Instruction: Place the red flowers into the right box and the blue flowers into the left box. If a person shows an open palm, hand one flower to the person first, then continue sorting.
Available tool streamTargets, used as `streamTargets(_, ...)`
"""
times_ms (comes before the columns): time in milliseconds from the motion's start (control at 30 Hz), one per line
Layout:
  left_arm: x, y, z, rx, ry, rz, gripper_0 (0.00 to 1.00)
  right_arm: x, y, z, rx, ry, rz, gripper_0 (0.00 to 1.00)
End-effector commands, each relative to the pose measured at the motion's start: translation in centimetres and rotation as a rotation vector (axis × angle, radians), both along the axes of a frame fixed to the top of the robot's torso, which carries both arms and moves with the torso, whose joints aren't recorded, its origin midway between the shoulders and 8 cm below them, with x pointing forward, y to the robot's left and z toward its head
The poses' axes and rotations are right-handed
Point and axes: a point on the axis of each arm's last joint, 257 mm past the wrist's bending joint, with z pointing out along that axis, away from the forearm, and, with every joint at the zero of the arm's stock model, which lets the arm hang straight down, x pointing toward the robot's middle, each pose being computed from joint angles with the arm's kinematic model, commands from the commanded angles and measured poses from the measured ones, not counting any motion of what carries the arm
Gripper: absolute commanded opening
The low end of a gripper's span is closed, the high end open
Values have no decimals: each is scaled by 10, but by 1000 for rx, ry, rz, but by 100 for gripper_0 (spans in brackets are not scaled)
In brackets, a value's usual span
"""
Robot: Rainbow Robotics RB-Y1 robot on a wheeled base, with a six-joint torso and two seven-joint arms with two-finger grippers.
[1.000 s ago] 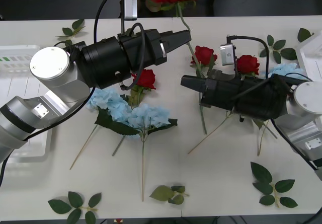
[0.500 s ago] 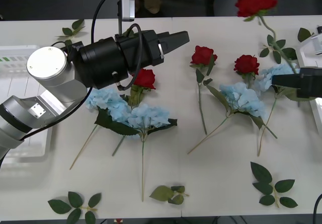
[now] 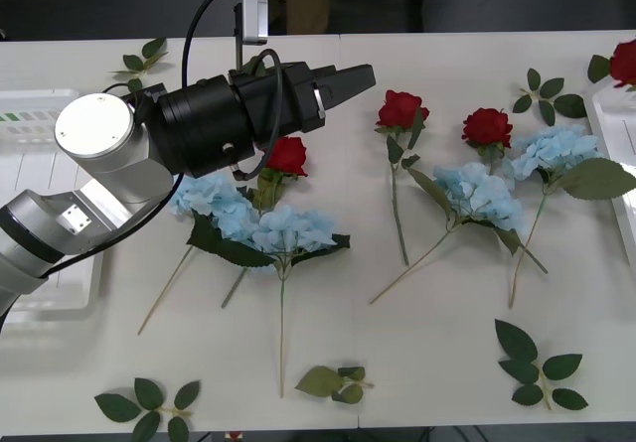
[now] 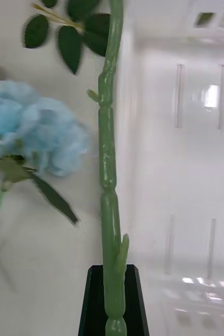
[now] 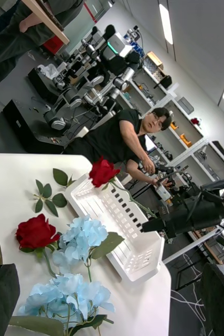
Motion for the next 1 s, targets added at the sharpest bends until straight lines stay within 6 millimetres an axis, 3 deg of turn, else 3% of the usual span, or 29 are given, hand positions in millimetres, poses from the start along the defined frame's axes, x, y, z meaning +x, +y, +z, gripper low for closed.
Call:
streamTargets(33,-9,22,-11,75,10,-22,100,8,-46,14,-91,-32,-103,0)
streamTargets(100,-10,38,-25,126,49,-28,100,3,-61,13,-129,-25,-134,0)
streamTargets(200,-14,81,-58,268,135,-33,100,-4,-95,6,-255,-8,-199,0)
streamTargets(300,-19,114,-84,398,195,-28,100,-7,-112,-2,-316,-6,-254,0)
streamTargets(333,-21,120,-89,426,205,-30,100,-7,-111,-5,-319,-6,-257,0)
streamTargets(500,-27,188,-120,723,252,-9,100,0,-107,-15,-318,-33,-268,0)
streamTargets(533,-27,208,-125,819,259,1,100,0,-106,-16,-316,-34,-268,3)
streamTargets(633,-32,262,-128,1067,308,35,100,3,-104,-16,-306,-45,-268,31)
streamTargets(733,-45,292,-129,1211,415,83,100,4,-102,-15,-297,-51,-261,59)
streamTargets(867,-59,318,-142,1306,586,217,100,0,-95,-20,-265,-27,-251,73)
streamTargets(1000,-64,328,-159,1309,699,343,100,-4,-67,-24,-174,12,-204,77)
